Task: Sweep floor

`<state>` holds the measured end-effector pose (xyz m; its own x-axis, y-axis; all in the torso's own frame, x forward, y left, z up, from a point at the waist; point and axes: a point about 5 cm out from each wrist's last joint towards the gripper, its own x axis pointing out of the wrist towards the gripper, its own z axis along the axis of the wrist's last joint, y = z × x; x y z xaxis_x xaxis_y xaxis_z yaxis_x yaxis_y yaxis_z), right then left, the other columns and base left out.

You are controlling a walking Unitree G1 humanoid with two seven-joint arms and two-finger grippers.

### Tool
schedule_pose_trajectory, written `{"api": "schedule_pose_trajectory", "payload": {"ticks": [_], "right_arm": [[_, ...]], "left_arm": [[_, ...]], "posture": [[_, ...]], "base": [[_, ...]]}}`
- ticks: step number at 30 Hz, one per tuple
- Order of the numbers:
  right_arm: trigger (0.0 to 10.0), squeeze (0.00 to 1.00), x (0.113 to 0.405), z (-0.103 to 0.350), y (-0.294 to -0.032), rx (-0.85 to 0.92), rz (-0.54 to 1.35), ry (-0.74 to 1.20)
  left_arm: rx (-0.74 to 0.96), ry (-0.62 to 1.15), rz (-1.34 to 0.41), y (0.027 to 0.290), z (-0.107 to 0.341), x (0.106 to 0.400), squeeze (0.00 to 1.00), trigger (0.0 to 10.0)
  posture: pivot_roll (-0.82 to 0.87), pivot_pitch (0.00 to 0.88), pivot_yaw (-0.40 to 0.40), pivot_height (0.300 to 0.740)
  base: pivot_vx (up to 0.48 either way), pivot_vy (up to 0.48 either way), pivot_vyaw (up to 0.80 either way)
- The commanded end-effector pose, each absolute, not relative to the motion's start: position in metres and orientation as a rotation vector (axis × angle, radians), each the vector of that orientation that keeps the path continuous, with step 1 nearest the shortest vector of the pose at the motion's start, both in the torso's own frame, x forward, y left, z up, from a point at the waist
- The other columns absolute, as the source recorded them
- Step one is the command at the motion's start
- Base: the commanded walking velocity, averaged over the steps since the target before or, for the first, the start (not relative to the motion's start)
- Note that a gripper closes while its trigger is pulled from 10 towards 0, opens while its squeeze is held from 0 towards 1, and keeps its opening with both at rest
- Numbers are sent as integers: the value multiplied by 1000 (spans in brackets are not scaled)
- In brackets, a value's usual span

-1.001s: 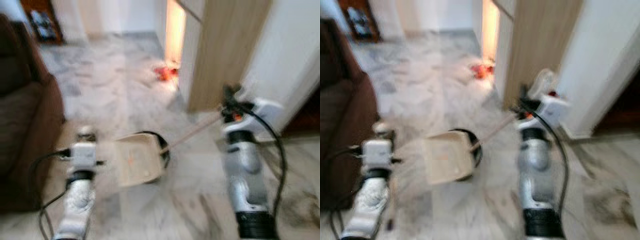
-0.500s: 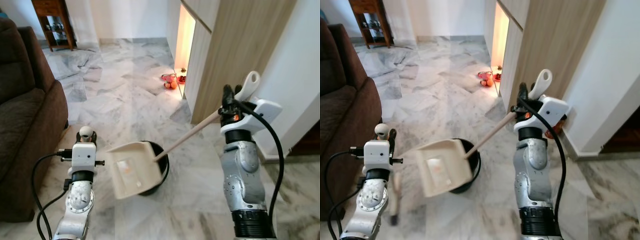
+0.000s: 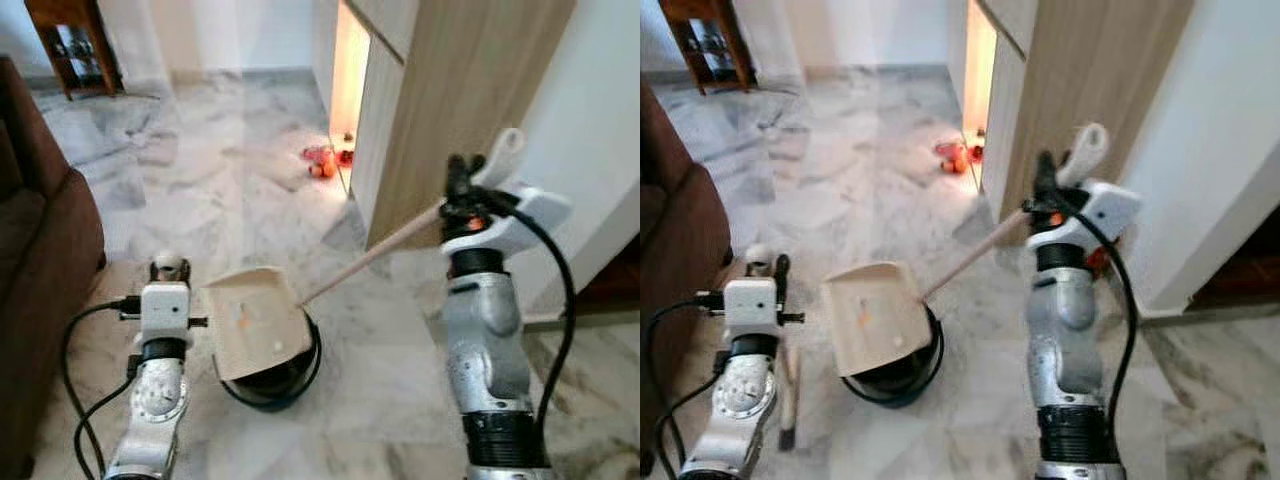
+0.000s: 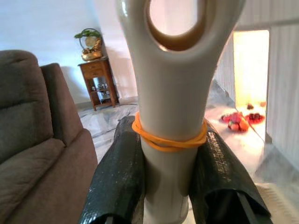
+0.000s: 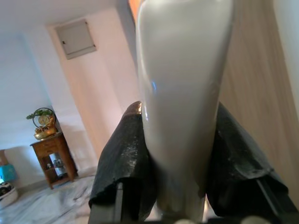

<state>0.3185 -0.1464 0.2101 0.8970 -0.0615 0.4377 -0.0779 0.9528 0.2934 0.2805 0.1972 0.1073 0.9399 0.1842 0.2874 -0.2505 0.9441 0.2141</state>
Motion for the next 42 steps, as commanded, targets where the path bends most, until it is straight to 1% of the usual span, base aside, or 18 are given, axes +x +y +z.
{"api": "schedule_pose_trajectory", "payload": {"ticks": [1,4,7,29,34,38,39,40,42], "right_arm": [[10000,0,315,234,-138,350,52,-567],[10000,0,314,234,-135,355,62,-562],[10000,0,314,233,-130,356,83,-557],[10000,0,310,233,-113,305,138,-559],[10000,0,309,231,-110,249,151,-564],[10000,0,307,231,-109,154,136,-583],[10000,0,306,232,-111,82,110,-603],[10000,0,306,232,-111,82,110,-603],[10000,0,304,233,-111,-26,89,-630]], "left_arm": [[278,-322,233,202,119,282,0,10000],[272,-325,232,202,119,282,0,10000],[268,-329,230,201,119,281,0,10000],[263,-321,225,200,117,277,0,10000],[262,-318,225,199,116,277,0,10000],[262,-315,225,198,115,276,0,10000],[262,-312,226,198,114,275,0,10000],[262,-312,226,198,114,275,0,10000],[262,-308,225,197,113,274,0,10000]], "posture": [[124,0,-36,740],[125,0,-39,740],[126,0,-40,740],[125,0,-45,740],[124,0,-47,740],[121,0,-49,740],[120,0,-49,740],[120,0,-49,740],[119,0,-49,740]], "base": [[371,0,0],[324,0,0],[0,0,0],[0,0,0],[0,0,0],[0,0,0],[0,0,0],[0,0,0],[0,0,0]]}}
